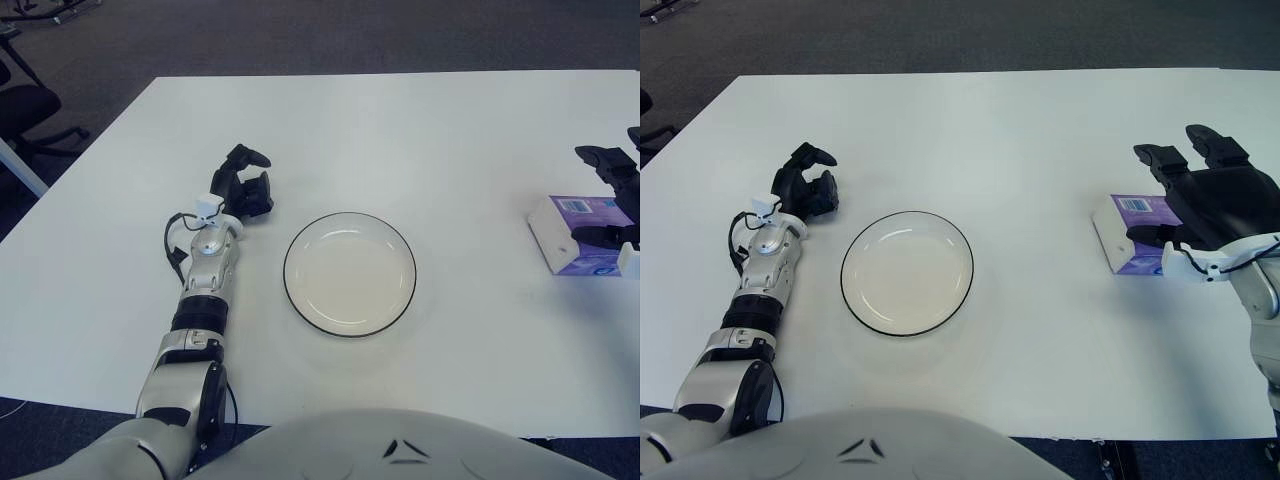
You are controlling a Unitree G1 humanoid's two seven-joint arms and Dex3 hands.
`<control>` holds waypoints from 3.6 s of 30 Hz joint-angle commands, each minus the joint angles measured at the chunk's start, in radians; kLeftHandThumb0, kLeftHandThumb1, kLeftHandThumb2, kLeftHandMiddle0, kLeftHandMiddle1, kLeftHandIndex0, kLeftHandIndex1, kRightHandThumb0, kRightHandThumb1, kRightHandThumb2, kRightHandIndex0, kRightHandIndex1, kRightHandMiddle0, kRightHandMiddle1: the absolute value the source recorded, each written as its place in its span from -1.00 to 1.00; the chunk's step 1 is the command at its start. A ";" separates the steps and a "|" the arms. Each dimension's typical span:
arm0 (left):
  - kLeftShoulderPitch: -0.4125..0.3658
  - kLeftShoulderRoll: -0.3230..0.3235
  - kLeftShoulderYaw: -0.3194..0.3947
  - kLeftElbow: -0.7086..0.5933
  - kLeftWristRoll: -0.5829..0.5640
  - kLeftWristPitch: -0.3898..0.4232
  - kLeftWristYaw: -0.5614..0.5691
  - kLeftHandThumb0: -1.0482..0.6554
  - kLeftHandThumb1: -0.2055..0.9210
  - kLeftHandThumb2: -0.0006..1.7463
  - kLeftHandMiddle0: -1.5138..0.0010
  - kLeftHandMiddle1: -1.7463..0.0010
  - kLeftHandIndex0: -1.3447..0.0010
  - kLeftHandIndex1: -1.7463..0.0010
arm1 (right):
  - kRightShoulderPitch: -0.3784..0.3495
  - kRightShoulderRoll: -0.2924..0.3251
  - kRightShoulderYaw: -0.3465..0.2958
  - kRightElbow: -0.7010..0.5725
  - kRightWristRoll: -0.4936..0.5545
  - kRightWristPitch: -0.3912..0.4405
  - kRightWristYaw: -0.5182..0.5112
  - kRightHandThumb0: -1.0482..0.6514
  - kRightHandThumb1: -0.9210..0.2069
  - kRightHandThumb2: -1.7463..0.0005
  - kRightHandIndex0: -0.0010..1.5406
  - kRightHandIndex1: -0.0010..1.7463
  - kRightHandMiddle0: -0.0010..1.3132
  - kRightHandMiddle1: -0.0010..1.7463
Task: Put the tissue paper into the plate.
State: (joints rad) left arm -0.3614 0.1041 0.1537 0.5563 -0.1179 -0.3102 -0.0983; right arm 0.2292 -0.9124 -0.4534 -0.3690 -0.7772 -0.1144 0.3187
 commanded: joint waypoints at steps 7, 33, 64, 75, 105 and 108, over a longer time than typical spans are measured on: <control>0.116 -0.032 0.006 0.093 -0.013 0.003 -0.012 -0.31 0.02 0.44 -0.70 -1.00 0.15 -1.00 | -0.005 -0.014 -0.007 -0.002 0.010 -0.007 0.013 -1.00 -1.00 0.40 -1.00 -1.00 -1.00 -0.82; 0.112 -0.025 0.010 0.101 -0.025 -0.009 -0.031 -0.31 0.03 0.43 -0.70 -1.00 0.16 -1.00 | -0.022 -0.188 -0.036 0.017 0.479 0.257 0.632 -0.97 -0.95 0.85 -1.00 -1.00 -1.00 -1.00; 0.112 -0.026 0.014 0.096 -0.029 0.002 -0.020 -0.31 0.03 0.42 -0.70 -1.00 0.16 -1.00 | -0.081 -0.136 0.132 0.181 0.331 0.152 0.307 -0.93 -0.91 0.94 -1.00 -1.00 -1.00 -1.00; 0.114 -0.030 0.015 0.091 -0.030 -0.004 -0.021 -0.31 0.03 0.43 -0.70 -1.00 0.16 -1.00 | -0.086 -0.146 0.154 0.226 0.341 0.130 0.323 -0.91 -0.88 0.95 -1.00 -1.00 -1.00 -1.00; 0.125 -0.030 0.027 0.063 -0.022 -0.012 0.011 -0.31 0.03 0.43 -0.69 -1.00 0.15 -1.00 | -0.283 -0.143 0.355 0.652 0.362 0.088 0.288 -0.66 -0.73 0.67 -0.96 -0.55 -1.00 -0.51; 0.126 -0.030 0.027 0.060 -0.024 -0.014 0.009 -0.31 0.03 0.43 -0.69 -1.00 0.15 -1.00 | -0.298 -0.122 0.381 0.702 0.321 0.056 0.191 -0.33 -0.25 0.12 -0.93 0.23 -0.94 0.30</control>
State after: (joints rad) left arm -0.3731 0.1078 0.1764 0.5622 -0.1436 -0.3255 -0.0994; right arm -0.0992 -1.0843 -0.1247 0.2619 -0.4196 -0.0652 0.5526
